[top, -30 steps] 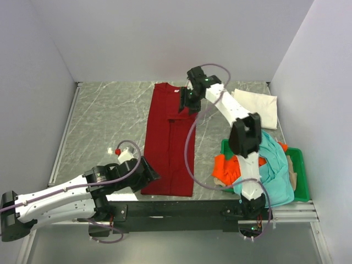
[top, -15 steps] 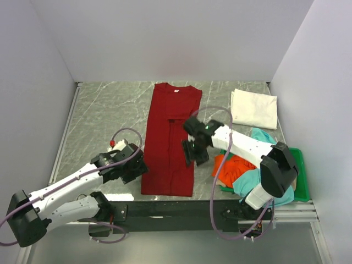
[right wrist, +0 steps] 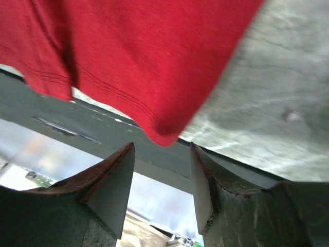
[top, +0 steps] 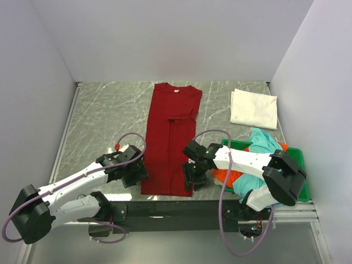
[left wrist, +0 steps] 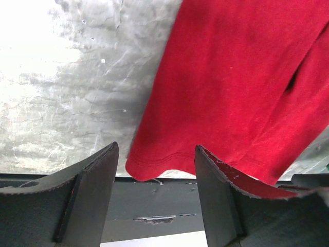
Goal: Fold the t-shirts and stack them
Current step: Fold the tshirt
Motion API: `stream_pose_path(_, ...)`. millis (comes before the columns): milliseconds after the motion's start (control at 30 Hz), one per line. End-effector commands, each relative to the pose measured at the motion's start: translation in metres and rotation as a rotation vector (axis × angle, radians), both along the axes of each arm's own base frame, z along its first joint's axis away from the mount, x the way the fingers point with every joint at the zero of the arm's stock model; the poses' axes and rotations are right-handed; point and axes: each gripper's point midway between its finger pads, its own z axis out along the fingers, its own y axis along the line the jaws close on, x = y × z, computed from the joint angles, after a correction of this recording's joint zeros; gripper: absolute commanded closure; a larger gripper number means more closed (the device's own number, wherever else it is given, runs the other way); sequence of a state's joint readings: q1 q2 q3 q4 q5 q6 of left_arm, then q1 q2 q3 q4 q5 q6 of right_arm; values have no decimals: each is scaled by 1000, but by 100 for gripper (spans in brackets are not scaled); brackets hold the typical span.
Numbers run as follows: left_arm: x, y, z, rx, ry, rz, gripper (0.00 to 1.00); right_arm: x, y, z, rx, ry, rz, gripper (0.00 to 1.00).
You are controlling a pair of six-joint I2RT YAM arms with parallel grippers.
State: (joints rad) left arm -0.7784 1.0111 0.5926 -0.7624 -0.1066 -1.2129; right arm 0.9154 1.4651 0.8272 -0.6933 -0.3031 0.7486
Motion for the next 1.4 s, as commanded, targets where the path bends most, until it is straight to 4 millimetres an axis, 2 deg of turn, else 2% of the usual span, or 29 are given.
stream_pose_path(0, -2, -3, -1, -32, 0, -23, 34, -1, 13, 0, 57, 9, -13, 47)
stream_pose_path(200, -7, -1, -11, -24, 29, -32, 36, -7, 6, -16, 2, 44, -11, 54)
stream_pose_path(433, -16, 5, -23, 1, 68, -47, 39, -13, 1, -24, -19, 73, -15, 66)
stream_pose_path(567, -23, 7, -30, -8, 85, -51, 44, -15, -2, -28, -27, 83, -20, 74)
stream_pose_path(767, -23, 4, -33, -25, 80, -66, 51, -19, -4, -31, -33, 93, -22, 86)
stream_pose_path(1233, -29, 5, -40, -6, 123, -72, 70, -21, -7, -32, -50, 98, -20, 88)
stream_pose_path(1367, -31, 6, -43, -4, 136, -72, 82, -20, -7, -31, -50, 91, -20, 92)
